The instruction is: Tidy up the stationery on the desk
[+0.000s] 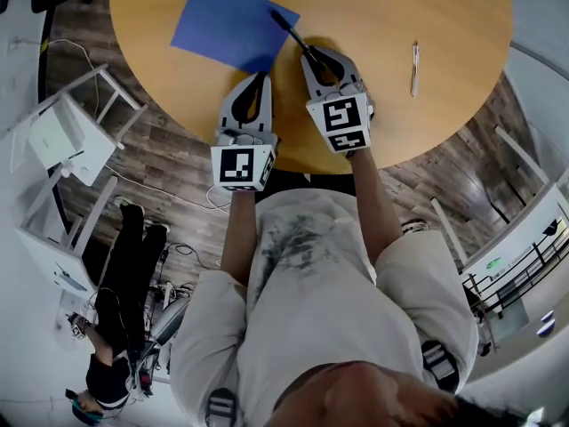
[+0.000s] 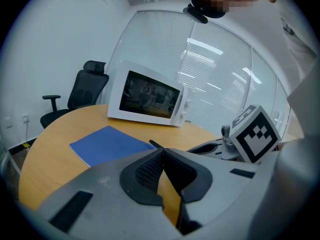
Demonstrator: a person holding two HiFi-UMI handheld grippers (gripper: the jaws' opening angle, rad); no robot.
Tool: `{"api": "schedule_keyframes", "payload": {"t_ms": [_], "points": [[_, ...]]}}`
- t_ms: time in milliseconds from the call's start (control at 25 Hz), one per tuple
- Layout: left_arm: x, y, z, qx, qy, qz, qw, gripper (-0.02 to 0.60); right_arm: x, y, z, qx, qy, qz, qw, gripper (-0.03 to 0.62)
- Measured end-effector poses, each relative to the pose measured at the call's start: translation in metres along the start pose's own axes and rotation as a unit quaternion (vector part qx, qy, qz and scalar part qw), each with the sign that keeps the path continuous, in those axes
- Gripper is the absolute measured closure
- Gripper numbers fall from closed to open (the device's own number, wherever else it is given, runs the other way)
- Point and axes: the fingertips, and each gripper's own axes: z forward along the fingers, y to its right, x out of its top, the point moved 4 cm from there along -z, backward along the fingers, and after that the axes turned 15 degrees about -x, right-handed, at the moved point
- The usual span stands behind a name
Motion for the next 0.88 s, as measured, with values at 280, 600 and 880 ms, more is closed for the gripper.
{"api": "schedule_keyframes", "payload": {"t_ms": [280,600,880], "points": [[-0.002,0.017,0.029,-0.029,-0.016,0.013,0.9994,0.572,-0.020,0.035,-0.003,-0.032,-0.009,0.033,0.999,0.493],[-0.003,0.047,0.062,-0.064,-0.036,0.028,0.9969,0.572,-0.048,0.078,-0.016,-0.072,-0.025,0.072,0.994,0.493],[-0.006,0.075,0.090,-0.094,-0.054,0.041,0.9933,0.572,-0.078,0.119,-0.031,-0.109,-0.045,0.105,0.988,0.493]]}}
